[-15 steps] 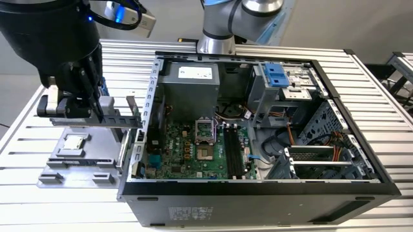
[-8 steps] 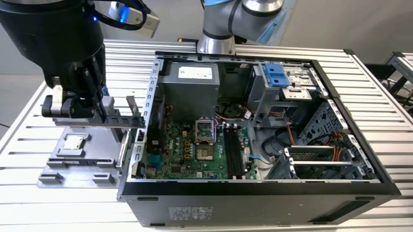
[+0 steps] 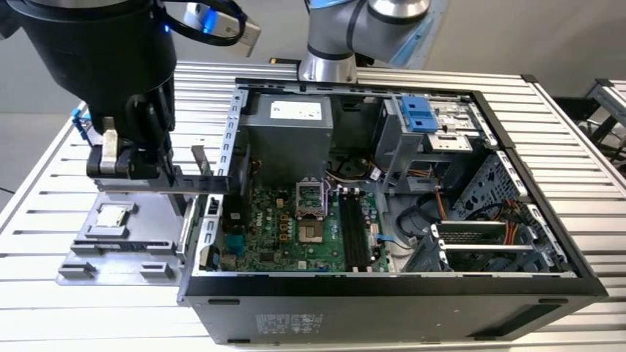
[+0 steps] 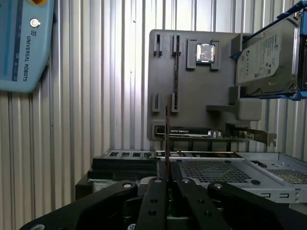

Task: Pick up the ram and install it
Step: 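Pick up the ram and move it above insertion slot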

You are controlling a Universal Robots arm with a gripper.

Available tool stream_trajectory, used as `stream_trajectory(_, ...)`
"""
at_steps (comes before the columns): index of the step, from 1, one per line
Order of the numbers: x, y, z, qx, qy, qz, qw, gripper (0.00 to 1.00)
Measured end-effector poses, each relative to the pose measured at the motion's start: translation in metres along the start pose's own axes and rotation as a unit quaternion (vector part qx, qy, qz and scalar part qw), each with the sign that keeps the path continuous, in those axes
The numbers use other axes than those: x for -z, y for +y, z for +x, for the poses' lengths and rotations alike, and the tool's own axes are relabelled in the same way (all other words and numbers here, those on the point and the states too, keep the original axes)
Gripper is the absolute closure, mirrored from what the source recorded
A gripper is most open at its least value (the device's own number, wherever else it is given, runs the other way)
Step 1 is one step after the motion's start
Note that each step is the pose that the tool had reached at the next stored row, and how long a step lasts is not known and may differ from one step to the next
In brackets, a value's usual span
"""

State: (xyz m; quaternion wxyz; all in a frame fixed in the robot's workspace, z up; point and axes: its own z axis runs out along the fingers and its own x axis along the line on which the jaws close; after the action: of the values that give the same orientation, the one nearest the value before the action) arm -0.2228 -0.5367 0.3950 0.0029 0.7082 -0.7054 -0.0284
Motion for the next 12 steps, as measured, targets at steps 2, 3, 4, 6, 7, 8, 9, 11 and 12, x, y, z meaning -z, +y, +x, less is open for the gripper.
stream_trajectory(2,0.0002,-0.004,0.0,0.001,0.0,0.0006,1.0,1.0)
stream_trajectory(3,0.0003,-0.006,0.0,0.002,0.0,0.001,1.0,1.0)
stream_trajectory(4,0.0003,-0.0079,0.0,0.003,-0.0001,0.0014,1.0,1.0)
stream_trajectory(6,0.0005,-0.011,0.0,0.004,0.0001,0.0029,0.99999,1.0)
stream_trajectory(7,0.0006,-0.012,0.0001,0.004,0.0001,0.0043,0.99998,1.0)
stream_trajectory(8,0.0005,-0.0128,0.0001,0.005,0.0001,0.0062,0.99997,1.0)
stream_trajectory(9,0.0005,-0.0135,0.0001,0.005,0.0001,0.0081,0.99995,1.0)
stream_trajectory(11,0.0004,-0.0155,0.0,0.006,0.0001,0.0094,0.99994,1.0)
stream_trajectory(12,0.0005,-0.0165,0.0,0.006,0.0003,0.0095,0.99994,1.0)
